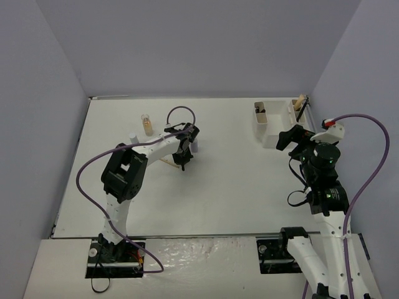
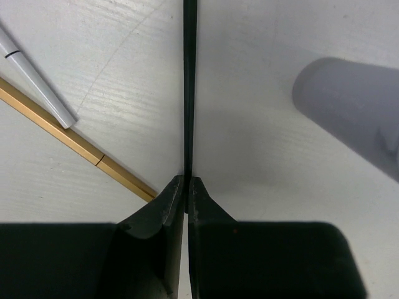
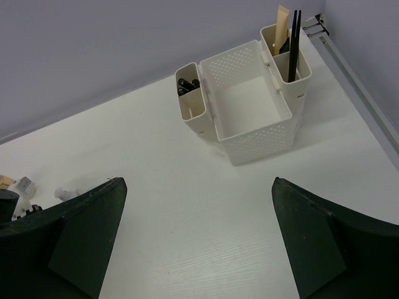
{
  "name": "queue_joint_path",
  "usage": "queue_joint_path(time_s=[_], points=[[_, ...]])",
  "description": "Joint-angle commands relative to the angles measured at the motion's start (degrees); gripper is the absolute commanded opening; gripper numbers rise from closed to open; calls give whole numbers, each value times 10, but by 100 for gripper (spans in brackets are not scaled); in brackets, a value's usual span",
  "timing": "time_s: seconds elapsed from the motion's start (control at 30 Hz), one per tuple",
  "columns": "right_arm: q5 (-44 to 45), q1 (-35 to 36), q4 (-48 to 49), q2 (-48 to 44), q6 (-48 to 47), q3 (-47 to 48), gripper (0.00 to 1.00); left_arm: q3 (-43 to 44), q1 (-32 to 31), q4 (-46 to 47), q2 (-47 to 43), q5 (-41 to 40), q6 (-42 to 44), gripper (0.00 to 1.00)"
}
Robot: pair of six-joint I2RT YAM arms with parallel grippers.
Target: Organize the makeup
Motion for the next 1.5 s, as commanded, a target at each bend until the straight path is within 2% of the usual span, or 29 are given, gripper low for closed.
queue_joint_path(time_s=[0.0,0.13,0.3,0.5,0.63,0.77,0.97,1.17,1.27,1.37,1.47], points=[[-33,3,35,5,-11,12,100,-4,-9,5,-56,-25,70,0],[-71,3,35,11,-18,20,100,-10,-10,20,-90,-38,99,0],[-194,8,39,42,-19,49,100,-57,-25,70,-195,-64,152,0],[-349,13,90,87,30,84,98,-168,-79,257,-345,-33,296,0],[-387,32,150,109,70,95,95,-208,-114,326,-409,22,335,0],[-376,84,178,144,93,106,91,-211,-146,356,-444,42,351,0],[-302,197,205,188,81,120,86,-187,-188,360,-451,65,361,0],[-239,243,229,220,78,111,78,-184,-209,395,-461,75,359,0],[-232,257,234,235,75,113,70,-185,-211,396,-464,76,357,0],[-221,264,233,244,72,113,57,-187,-211,401,-468,81,356,0],[-210,267,231,242,69,109,38,-189,-211,400,-469,81,354,0]])
